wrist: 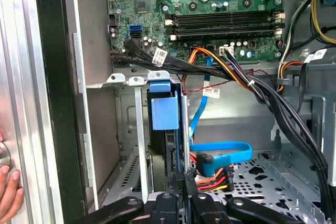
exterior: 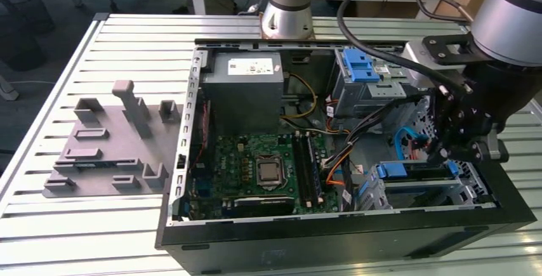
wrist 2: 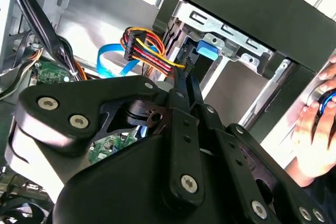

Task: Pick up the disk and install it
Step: 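Insert the first disk wire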

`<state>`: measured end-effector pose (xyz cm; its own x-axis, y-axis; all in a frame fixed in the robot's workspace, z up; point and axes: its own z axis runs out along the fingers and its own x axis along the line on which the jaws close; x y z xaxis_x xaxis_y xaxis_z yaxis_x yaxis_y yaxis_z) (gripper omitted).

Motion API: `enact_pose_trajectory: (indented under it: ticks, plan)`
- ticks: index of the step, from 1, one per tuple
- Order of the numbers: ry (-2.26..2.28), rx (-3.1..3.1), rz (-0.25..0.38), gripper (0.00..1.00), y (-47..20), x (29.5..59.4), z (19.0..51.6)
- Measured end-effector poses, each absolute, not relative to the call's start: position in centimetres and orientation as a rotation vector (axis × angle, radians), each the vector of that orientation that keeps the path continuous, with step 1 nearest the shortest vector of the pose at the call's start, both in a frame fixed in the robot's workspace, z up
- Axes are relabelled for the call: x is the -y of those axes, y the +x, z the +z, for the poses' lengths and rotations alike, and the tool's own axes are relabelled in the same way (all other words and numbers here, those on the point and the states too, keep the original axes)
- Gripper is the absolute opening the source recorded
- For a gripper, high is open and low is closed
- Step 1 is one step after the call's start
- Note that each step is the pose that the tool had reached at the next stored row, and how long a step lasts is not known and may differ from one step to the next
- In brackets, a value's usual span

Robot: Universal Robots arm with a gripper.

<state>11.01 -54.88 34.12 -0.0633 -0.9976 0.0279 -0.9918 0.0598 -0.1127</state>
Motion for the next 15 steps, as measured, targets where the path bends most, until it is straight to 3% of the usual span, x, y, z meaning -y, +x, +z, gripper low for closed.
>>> enact_pose_trajectory:
  ticks: [15]
  plan:
    - [-2.119, -2.199, -0.138, 0.16, 10.78, 55.48, 33.67]
